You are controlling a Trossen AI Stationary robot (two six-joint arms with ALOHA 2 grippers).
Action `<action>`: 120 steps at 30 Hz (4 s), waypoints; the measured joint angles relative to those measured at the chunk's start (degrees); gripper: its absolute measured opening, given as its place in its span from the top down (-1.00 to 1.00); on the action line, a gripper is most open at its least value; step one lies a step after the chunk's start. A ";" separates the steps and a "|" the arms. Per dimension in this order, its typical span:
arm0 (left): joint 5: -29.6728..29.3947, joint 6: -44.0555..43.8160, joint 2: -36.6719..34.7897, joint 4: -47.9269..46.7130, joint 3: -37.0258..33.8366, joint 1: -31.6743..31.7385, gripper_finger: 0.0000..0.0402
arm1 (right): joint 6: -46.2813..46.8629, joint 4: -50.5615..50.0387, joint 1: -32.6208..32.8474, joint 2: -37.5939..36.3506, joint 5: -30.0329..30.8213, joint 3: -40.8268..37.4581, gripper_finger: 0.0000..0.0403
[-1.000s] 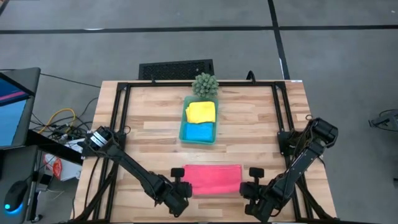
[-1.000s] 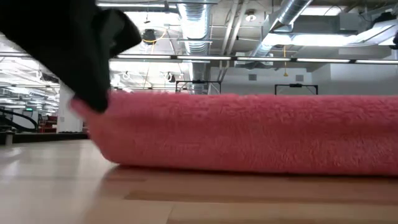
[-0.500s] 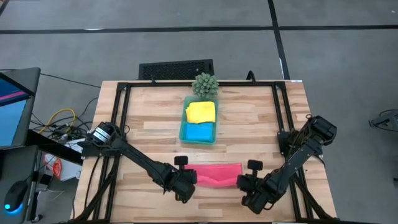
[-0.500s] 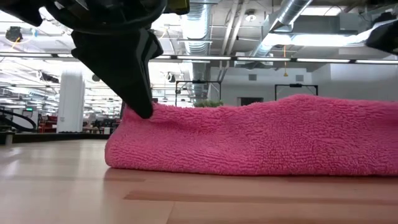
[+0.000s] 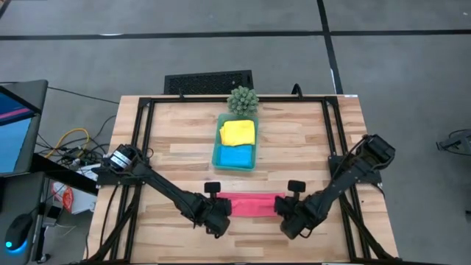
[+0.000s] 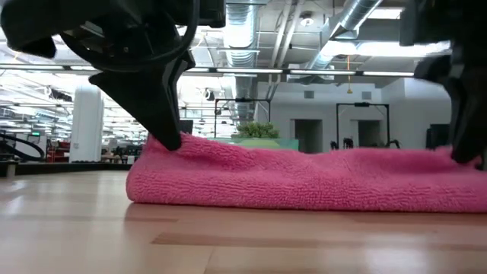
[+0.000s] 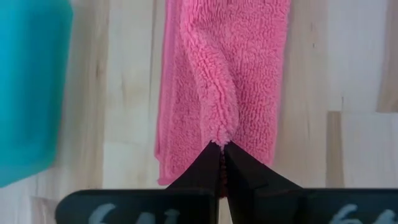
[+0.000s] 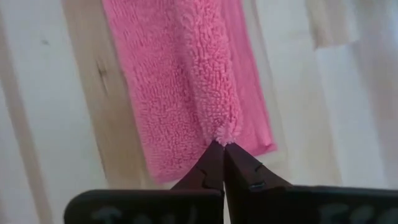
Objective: Fold microfiber towels
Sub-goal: Fold the pink micro fiber cloth
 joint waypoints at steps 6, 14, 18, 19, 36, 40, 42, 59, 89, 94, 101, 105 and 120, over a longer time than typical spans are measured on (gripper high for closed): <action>0.56 -1.59 0.00 3.63 -3.76 1.48 1.00 | 0.72 4.17 -1.19 0.00 -2.45 -4.40 0.90; 0.69 -3.36 0.00 6.25 -6.17 1.74 1.00 | 0.44 4.94 -2.21 0.00 -1.81 -5.19 0.90; -0.26 -3.59 0.00 6.35 -6.18 1.73 1.00 | 0.08 5.25 -3.10 0.00 -1.81 -5.19 0.85; -0.65 -3.85 0.00 6.34 -6.18 1.73 1.00 | 0.03 5.29 -3.39 0.00 -1.81 -5.19 0.84; -1.96 -8.73 -4.40 4.72 -6.18 2.44 0.38 | 0.58 4.36 -4.44 -2.06 0.95 -5.24 0.35; -3.82 -9.07 -6.60 4.43 -6.18 2.47 0.25 | 2.95 2.52 -3.79 -4.07 6.55 -5.23 0.27; -5.44 -9.64 -7.39 4.18 -6.18 2.47 0.23 | 3.91 1.61 -3.47 -5.10 8.11 -5.22 0.26; -19.78 -8.36 -7.63 49.11 -24.51 -2.31 0.96 | 15.83 22.62 5.52 9.69 29.85 -9.61 0.74; -18.00 -18.37 -0.20 61.03 -35.42 -1.91 0.96 | 23.47 11.67 5.06 9.75 31.64 -3.40 0.93; -16.03 -22.16 -6.27 51.52 -35.75 -3.06 0.96 | 29.09 7.72 6.83 6.39 35.82 -3.42 0.93; -18.36 -21.49 -11.51 53.81 -35.03 -2.97 0.96 | 17.31 27.36 5.13 9.25 42.44 -3.46 0.93; -18.99 -21.42 -11.39 54.06 -34.62 -2.97 0.96 | 18.06 23.57 2.16 10.99 39.25 -3.59 0.94; -18.65 -20.70 -11.21 54.39 -34.62 -2.97 0.96 | 26.17 14.56 -0.85 10.12 33.09 -3.49 0.67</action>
